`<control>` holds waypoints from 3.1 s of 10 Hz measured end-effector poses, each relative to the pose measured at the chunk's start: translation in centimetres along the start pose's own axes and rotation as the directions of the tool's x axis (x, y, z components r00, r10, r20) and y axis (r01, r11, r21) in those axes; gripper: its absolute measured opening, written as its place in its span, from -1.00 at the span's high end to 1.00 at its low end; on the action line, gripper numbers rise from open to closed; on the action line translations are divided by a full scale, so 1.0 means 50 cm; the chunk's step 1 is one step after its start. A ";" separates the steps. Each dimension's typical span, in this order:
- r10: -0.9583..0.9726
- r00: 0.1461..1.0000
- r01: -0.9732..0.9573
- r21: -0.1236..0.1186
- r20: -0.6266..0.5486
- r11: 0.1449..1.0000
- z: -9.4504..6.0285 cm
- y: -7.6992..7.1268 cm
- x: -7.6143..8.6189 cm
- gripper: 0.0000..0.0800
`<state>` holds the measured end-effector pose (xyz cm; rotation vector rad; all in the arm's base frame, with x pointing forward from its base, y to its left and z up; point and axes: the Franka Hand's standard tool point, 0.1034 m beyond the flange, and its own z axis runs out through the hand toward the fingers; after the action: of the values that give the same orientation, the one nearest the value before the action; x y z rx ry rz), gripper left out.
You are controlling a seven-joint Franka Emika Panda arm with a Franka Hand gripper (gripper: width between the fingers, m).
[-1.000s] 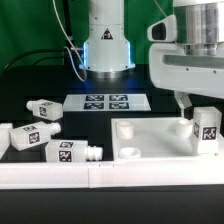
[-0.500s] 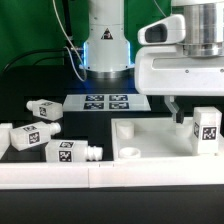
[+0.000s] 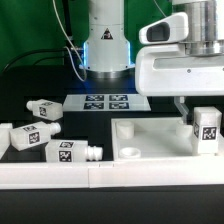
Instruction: Assemble one leg
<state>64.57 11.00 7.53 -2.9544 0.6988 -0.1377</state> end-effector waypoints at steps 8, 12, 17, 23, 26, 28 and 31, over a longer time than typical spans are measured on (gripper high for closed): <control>0.882 0.469 -0.882 -0.029 0.039 0.470 0.002 0.021 -0.001 0.27; 0.715 0.697 -0.715 -0.029 0.052 0.699 0.008 0.023 -0.006 -0.34; 0.418 0.905 -0.418 -0.018 0.074 0.908 0.010 0.021 -0.013 -0.62; -0.018 0.998 0.020 -0.038 0.057 0.999 0.014 0.004 -0.024 -0.16; 0.158 0.985 -0.155 -0.055 0.062 0.986 0.015 0.007 -0.030 0.29; 0.415 0.909 -0.412 -0.070 0.035 0.908 0.017 -0.002 -0.035 0.29; 0.747 0.665 -0.744 -0.082 0.008 0.663 0.019 -0.018 -0.036 0.29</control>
Offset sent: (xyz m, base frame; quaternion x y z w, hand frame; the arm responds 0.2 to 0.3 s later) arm 0.0008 -0.0043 0.0042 -0.0155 -0.0430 0.3562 0.9333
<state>63.48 12.69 6.56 -2.4392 1.8651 0.0242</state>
